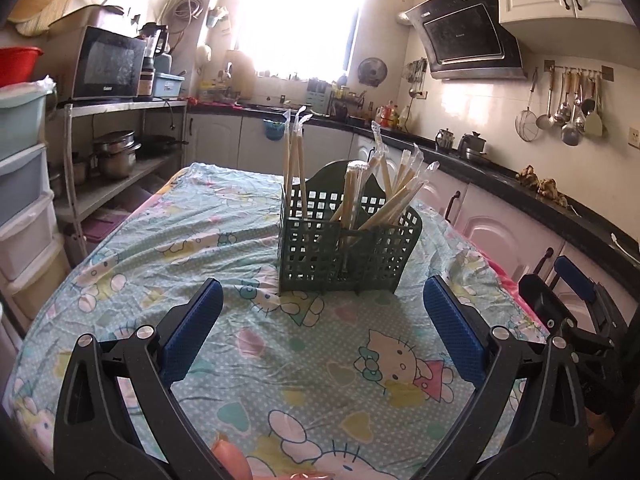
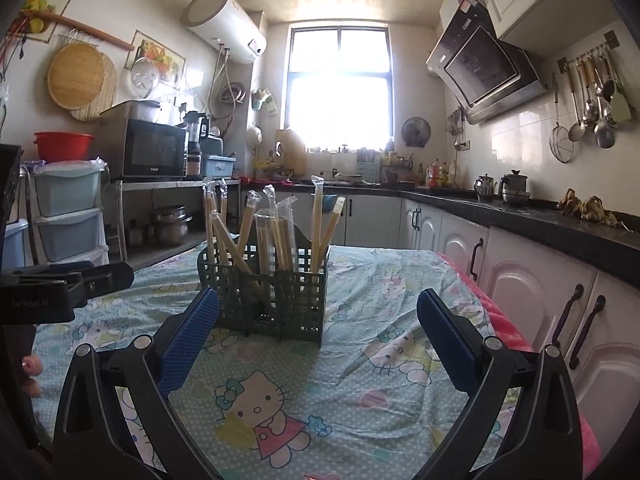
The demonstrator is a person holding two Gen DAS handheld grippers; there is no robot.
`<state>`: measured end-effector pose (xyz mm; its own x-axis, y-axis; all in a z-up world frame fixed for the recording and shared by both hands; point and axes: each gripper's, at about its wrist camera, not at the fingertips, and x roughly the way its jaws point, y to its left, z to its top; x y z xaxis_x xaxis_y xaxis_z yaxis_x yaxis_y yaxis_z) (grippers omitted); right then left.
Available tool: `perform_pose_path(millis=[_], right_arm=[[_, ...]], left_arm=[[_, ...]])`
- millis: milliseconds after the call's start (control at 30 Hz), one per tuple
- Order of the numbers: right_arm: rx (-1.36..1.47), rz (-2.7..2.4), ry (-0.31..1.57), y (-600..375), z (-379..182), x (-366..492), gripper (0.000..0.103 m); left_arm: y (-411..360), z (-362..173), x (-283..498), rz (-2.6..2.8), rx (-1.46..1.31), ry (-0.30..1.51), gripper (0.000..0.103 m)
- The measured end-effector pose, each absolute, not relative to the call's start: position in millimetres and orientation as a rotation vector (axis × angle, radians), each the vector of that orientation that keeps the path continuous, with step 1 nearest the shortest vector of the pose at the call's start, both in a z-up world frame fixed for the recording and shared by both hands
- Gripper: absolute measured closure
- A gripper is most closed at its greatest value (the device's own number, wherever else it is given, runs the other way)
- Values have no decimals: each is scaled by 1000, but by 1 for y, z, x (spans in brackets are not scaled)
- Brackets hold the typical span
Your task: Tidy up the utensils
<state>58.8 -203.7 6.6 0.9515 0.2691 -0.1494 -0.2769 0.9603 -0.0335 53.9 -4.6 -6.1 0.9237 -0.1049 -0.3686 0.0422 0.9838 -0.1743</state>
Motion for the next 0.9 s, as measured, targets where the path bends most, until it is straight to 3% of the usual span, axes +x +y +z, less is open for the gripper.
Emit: perform_pose_path(millis=[900], right_arm=[[-40,289,153,-199,-4,57,6]], left_arm=[[-4,-10,51,-63,-167,354,11]])
